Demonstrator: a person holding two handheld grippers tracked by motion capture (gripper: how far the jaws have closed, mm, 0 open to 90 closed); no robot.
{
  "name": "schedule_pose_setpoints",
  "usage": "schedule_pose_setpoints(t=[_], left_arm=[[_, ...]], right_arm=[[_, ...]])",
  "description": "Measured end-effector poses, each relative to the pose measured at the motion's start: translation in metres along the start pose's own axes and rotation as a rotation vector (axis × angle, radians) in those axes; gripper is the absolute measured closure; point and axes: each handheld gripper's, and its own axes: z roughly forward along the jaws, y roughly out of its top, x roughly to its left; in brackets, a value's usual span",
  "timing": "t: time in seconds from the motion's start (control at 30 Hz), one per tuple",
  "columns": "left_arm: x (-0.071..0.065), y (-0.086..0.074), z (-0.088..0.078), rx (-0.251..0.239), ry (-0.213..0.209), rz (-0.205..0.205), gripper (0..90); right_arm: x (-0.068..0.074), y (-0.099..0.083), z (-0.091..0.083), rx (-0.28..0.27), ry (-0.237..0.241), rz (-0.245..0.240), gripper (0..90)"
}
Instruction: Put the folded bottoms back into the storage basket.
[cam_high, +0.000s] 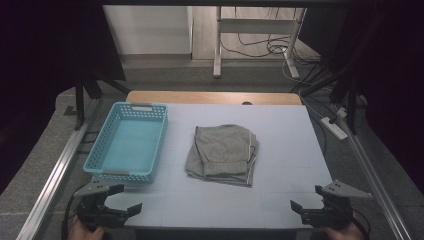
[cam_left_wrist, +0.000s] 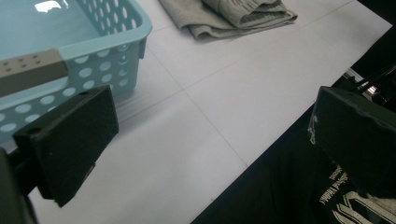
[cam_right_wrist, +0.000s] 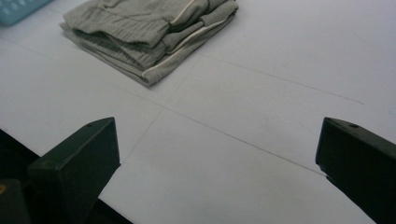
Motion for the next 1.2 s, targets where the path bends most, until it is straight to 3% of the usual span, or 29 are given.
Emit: schedule_pose_setpoints(t=[0.63,0.9,1.0,1.2], left_arm=[[-0.01,0.013,0.016,0.011,-0.017,0.083,0.0],[-0.014,0.019,0.025,-0.008,-0.053,0.115,0.0],[-0.015,0.021,0.027,-0.023,-0.086,0.13,0.0],[-0.015,0.023,0.031,-0.026,-0.096,0.132,0.0]], right_arm=[[0.003,0.0,0.002,0.018,-0.011,-0.029,0.1],[0.002,0.0,0.002,0.02,-0.012,-0.025,0.1],[0.003,0.001,0.003,0.024,-0.013,-0.027,0.1],[0.003,0.001,0.003,0.028,-0.014,-0.03,0.1]])
